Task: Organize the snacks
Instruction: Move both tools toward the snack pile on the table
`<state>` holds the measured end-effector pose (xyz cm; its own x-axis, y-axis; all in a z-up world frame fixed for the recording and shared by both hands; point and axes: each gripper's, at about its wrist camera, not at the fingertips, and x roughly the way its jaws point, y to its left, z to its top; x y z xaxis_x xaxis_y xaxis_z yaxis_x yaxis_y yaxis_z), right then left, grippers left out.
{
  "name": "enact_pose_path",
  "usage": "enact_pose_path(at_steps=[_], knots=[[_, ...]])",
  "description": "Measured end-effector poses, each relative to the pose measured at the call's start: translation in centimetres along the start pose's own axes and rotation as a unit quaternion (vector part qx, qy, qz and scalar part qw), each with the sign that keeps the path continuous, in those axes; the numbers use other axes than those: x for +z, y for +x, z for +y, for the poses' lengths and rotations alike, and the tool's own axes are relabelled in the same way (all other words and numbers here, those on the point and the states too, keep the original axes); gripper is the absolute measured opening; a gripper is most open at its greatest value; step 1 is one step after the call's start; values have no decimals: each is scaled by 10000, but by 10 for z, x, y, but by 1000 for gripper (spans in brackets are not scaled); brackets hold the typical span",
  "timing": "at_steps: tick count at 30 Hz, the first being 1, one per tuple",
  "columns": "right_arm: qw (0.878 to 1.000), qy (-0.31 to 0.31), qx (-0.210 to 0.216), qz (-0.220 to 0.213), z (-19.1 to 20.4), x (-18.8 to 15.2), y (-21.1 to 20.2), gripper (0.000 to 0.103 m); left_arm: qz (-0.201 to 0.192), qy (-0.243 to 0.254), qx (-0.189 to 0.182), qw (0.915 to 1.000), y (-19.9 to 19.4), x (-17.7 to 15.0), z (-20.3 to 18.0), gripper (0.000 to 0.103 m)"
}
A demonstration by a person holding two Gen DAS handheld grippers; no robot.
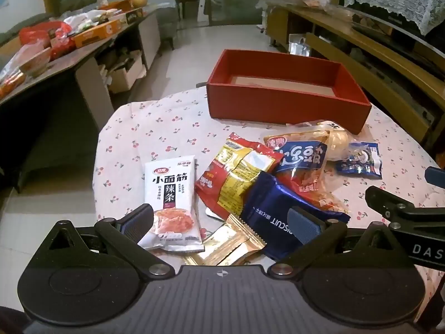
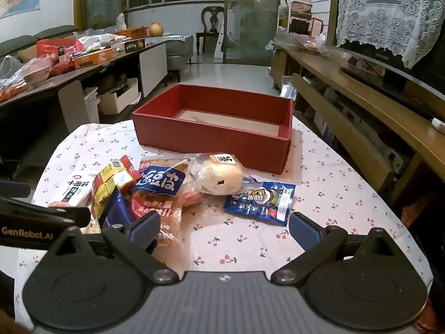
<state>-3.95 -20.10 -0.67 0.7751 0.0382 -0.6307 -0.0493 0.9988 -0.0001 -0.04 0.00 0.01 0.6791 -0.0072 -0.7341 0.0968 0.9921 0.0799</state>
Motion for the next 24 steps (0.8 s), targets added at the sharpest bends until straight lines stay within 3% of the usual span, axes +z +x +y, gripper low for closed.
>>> enact_pose_path(at_steps=[8, 24], knots=[[10000, -8, 16, 4, 0, -1, 1, 103, 107, 41, -132, 9998, 4, -7, 2, 103], [9997, -223, -51, 100, 7, -2, 5, 103, 276, -41, -12, 9996, 6, -4, 3, 103]])
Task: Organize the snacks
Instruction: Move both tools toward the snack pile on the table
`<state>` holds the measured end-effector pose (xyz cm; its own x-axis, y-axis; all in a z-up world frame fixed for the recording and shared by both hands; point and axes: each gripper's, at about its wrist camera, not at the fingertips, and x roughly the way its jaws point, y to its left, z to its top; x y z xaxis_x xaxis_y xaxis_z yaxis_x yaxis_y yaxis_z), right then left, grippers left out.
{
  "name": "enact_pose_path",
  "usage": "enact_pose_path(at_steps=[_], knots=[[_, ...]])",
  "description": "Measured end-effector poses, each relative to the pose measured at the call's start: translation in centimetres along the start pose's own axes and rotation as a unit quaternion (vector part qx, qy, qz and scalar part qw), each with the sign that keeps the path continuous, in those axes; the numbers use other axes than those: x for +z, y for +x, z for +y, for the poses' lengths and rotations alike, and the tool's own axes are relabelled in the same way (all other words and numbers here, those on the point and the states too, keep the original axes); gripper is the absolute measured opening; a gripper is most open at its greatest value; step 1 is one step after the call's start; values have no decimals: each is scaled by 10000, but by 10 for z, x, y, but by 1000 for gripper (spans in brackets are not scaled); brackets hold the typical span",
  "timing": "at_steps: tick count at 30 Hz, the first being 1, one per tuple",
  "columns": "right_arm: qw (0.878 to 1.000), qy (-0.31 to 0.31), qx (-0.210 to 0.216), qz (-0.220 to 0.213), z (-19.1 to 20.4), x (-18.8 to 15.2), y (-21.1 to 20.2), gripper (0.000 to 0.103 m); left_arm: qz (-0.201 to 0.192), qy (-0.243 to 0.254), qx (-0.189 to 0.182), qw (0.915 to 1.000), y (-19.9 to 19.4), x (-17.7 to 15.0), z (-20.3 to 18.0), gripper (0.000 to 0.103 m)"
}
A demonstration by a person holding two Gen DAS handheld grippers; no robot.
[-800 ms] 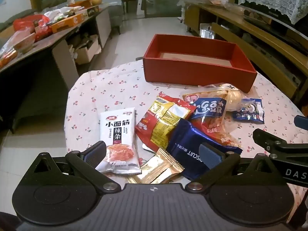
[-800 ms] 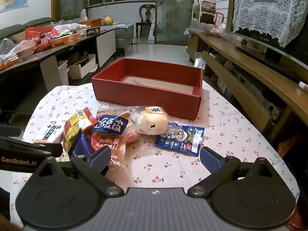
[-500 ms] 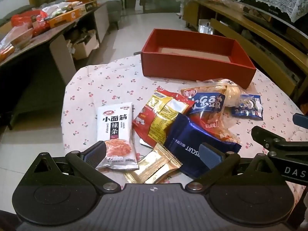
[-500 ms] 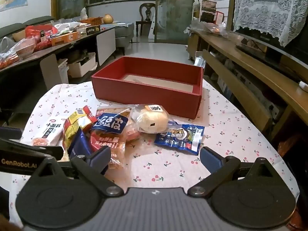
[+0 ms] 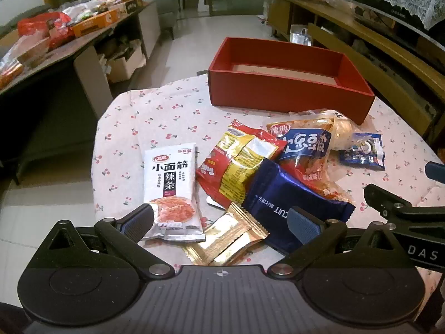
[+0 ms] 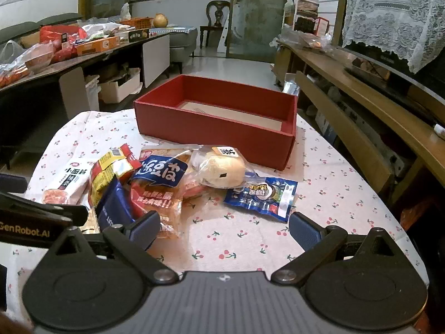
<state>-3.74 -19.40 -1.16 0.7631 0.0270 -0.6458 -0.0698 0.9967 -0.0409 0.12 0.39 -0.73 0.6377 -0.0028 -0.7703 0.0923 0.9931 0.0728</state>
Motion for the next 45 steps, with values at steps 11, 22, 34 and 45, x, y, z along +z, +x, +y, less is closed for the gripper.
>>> enact_pose_path(at_steps=[11, 22, 34, 45], knots=[[9998, -140, -44, 93, 7, -2, 6, 103, 74, 61, 24, 10000, 2, -3, 3, 103], [9994, -332, -58, 119, 16, -2, 9, 103, 114, 49, 11, 9999, 2, -5, 7, 103], [9983, -571, -66, 111, 28, -2, 11, 103, 230, -31, -144, 9996, 1, -8, 16, 103], [9962, -869, -18, 85, 41, 2, 15, 103, 365, -206, -362, 9985, 2, -10, 27, 103]])
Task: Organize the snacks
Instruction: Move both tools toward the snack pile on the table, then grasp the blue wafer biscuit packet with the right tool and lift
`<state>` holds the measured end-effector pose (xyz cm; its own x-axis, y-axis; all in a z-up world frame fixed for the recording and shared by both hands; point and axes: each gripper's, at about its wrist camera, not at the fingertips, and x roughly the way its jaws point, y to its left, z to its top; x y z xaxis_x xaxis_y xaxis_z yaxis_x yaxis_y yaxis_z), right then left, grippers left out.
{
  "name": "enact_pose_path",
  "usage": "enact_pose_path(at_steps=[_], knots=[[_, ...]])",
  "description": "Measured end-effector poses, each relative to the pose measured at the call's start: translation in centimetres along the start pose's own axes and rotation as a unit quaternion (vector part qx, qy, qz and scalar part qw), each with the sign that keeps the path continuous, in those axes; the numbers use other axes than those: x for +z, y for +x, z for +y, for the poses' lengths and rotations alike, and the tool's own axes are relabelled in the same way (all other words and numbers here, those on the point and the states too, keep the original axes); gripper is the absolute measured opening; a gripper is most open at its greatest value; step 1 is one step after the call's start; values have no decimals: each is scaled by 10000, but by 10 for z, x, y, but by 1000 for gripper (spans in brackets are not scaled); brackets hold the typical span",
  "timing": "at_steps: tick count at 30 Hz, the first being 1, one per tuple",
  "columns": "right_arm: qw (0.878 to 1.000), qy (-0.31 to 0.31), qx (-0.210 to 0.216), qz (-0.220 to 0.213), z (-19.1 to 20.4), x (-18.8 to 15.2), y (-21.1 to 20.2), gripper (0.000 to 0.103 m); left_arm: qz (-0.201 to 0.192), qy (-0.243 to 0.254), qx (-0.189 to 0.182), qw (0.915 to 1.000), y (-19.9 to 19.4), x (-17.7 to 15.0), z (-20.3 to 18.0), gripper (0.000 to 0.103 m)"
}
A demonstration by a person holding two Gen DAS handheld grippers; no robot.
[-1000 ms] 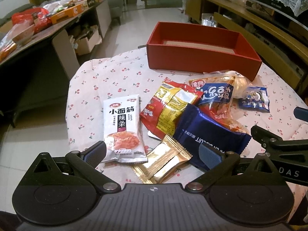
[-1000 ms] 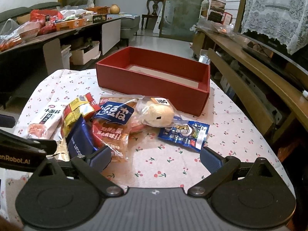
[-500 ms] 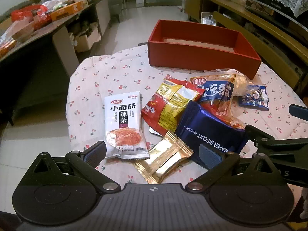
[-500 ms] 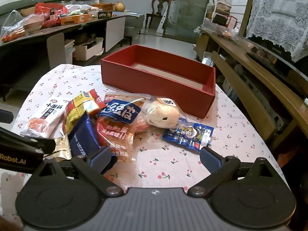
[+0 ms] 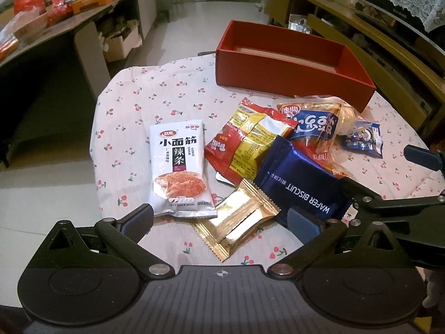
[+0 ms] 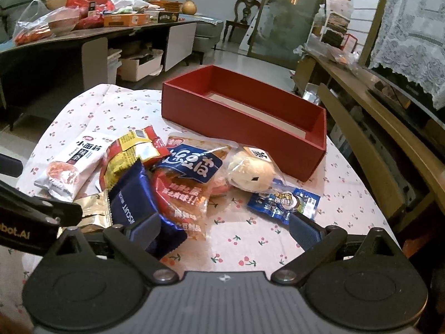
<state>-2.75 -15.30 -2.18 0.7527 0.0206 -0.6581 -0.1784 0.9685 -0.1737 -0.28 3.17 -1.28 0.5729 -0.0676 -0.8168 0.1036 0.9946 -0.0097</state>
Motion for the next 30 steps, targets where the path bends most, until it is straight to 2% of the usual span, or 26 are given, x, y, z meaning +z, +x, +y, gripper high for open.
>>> enact_pose_path(at_steps=[10, 22, 25, 30], knots=[[9996, -286, 74, 22, 9, 6, 6, 103, 82, -125, -93, 9998, 0, -1, 7, 103], [9976, -614, 318, 103, 22, 14, 17, 102, 134, -235, -27, 9996, 0, -2, 16, 103], [9966, -667, 464, 137, 24, 15, 19, 92, 134, -231, -7, 9996, 0, -1, 16, 103], [9954, -727, 583, 232, 27, 16, 23, 91, 145, -222, 41, 9996, 0, -2, 18, 103]])
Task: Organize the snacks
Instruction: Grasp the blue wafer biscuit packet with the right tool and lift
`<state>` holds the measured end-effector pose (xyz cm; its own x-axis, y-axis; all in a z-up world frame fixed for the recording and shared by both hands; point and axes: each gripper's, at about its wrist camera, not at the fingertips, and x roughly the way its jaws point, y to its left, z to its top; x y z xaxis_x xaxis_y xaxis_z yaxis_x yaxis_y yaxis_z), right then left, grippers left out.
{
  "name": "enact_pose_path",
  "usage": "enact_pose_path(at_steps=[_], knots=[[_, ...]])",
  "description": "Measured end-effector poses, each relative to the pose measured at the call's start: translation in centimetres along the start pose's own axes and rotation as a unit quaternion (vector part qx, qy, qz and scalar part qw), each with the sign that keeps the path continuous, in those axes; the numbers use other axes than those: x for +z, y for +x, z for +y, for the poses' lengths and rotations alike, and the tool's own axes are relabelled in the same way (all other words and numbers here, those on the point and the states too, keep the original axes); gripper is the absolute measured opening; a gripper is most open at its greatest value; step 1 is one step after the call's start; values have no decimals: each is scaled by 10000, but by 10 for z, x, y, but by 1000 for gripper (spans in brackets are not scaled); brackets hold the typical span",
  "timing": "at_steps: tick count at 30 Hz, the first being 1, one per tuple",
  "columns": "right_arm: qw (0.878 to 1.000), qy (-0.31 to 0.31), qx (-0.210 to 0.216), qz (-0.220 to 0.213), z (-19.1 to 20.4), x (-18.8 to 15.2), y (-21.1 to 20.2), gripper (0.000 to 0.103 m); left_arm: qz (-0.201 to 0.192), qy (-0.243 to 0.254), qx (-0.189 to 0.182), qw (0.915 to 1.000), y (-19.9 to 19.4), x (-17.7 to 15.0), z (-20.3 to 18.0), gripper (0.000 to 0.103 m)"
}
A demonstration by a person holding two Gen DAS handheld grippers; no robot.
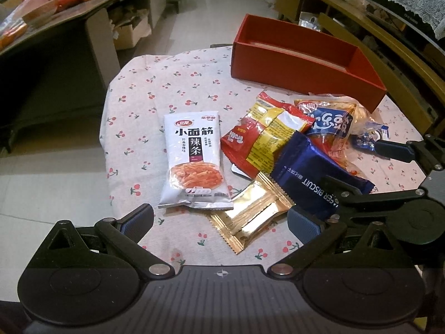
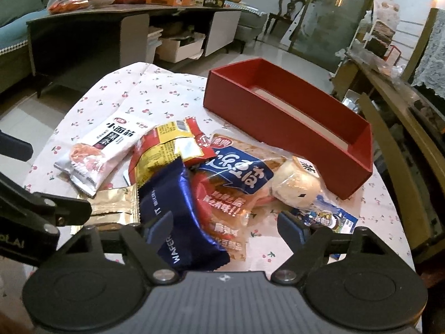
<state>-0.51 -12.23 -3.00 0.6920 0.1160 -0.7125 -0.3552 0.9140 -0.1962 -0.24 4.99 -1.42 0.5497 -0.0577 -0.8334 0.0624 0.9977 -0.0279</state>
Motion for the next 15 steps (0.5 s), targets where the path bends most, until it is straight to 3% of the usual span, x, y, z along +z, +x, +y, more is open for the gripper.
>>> enact_pose_path(at_steps=[6, 15], knots=[[9997, -198, 117, 19, 3, 3, 4, 89, 43, -1, 19, 10000, 1, 0, 2, 103], [9966, -351, 731, 151, 3, 4, 6, 84, 130, 96, -149, 9998, 0, -8, 6, 103]])
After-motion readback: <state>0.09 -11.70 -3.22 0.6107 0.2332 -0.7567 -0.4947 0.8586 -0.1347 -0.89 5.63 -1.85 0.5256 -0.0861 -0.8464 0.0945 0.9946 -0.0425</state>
